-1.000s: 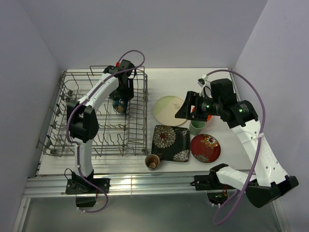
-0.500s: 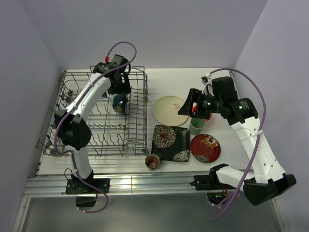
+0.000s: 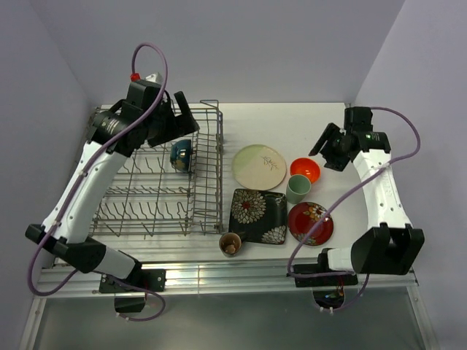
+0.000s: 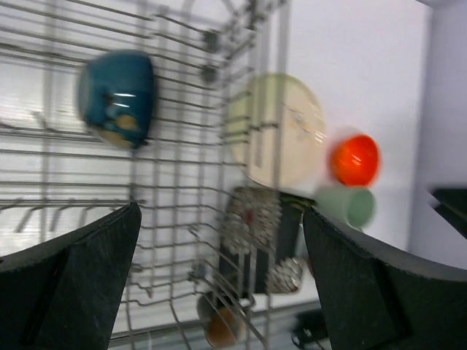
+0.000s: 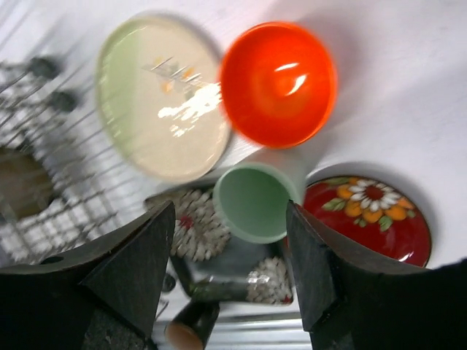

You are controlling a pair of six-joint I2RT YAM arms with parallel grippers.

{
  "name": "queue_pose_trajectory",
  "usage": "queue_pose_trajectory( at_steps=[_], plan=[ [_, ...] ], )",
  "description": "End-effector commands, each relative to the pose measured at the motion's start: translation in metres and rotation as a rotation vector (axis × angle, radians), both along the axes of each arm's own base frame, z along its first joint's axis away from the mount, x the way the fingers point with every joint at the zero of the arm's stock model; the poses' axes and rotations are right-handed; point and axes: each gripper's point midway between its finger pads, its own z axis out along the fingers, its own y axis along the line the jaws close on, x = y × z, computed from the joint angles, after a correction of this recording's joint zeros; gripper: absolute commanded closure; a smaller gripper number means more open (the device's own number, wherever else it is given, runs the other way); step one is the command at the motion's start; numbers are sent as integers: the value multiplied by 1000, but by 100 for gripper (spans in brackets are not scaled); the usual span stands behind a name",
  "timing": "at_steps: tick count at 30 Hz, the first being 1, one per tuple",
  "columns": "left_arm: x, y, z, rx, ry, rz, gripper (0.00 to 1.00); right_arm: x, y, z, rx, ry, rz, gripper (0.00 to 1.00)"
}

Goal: Load the mixed dishes into the dish rack

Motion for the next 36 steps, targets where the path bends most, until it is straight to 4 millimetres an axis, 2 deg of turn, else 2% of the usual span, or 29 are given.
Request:
queue_pose_trajectory(
  at_steps=[1, 5, 8, 10, 16, 21, 25, 26, 30, 31, 32, 33, 36],
  plan=[
    [-15, -38, 29, -139, -80, -179, 1, 19, -24, -24, -35, 2, -76, 31],
    [-28, -37, 41, -106, -131, -280, 2, 40, -27, -65, -41, 88, -68, 34],
    [-35, -37, 39, -92, -142, -326, 3, 44, -39, -91, -73, 147, -80, 35],
    [-39, -37, 40, -102, -153, -337, 3, 46, -41, -106, -58, 178, -80, 35],
    [-45, -35, 34, -91, -139, -354, 3, 39, -50, -137, -75, 288, -133, 38],
    [-41, -34, 34, -78, -136, -337, 2, 39, -51, -160, -80, 334, -128, 41],
    [-29, -40, 31, -79, -113, -324, 3, 45, -53, -179, -76, 377, -130, 53],
    [-28, -43, 37, -88, -121, -332, 3, 46, -52, -180, -67, 377, -131, 55],
    [-21, -49, 37, -99, -101, -333, 4, 54, -55, -176, -76, 350, -158, 81],
    [-20, -51, 36, -105, -96, -336, 4, 56, -60, -169, -98, 332, -175, 96],
    [-21, -53, 39, -119, -98, -340, 4, 62, -65, -160, -118, 306, -192, 100],
    [-21, -54, 38, -125, -97, -341, 4, 65, -68, -152, -131, 284, -207, 100],
    [-21, -55, 43, -144, -103, -335, 3, 84, -73, -97, -137, 135, -252, 100]
  ],
)
